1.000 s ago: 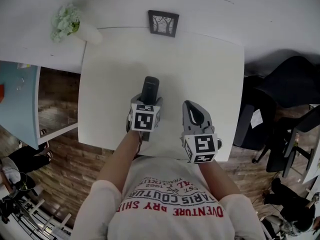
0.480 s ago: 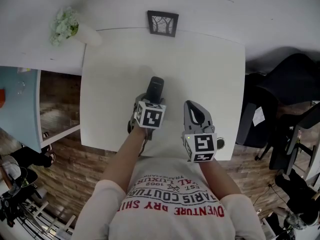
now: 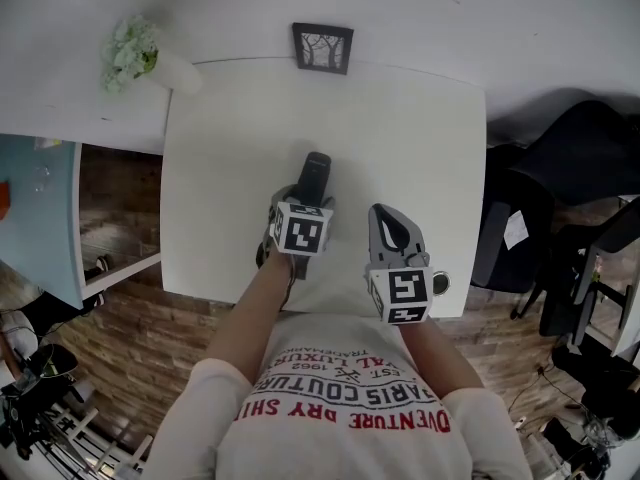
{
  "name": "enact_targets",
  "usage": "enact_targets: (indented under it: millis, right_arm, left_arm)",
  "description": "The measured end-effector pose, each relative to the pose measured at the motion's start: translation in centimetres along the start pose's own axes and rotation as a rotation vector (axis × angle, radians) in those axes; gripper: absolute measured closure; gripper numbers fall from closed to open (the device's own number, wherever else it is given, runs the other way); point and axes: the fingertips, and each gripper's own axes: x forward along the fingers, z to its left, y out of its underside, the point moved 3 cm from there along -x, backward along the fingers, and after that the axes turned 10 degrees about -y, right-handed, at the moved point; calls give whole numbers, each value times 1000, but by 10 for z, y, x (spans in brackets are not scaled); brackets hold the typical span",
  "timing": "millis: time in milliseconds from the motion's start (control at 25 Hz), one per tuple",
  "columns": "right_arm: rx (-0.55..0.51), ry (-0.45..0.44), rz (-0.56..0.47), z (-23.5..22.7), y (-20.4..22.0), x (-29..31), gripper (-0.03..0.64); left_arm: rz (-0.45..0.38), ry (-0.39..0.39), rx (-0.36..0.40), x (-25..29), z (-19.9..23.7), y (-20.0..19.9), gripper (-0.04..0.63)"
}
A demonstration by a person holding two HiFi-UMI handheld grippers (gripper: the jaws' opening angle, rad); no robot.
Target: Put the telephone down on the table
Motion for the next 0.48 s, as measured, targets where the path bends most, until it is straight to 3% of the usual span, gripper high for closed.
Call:
enact_targets:
  millis: [160,360,480]
  right_arm:
    - [-3,2,-1,1,0,-5,592]
    - [-12,11,-6,2,-1,-10,592]
    - [-16,17,-11,5,-2,-13,593]
  left_arm:
    - [-49,-1,-20,-6,0,-4,245]
    - [-125,-29,49,-25,-1,-10,230]
    - [-176,-40,18,-44,3,-16,230]
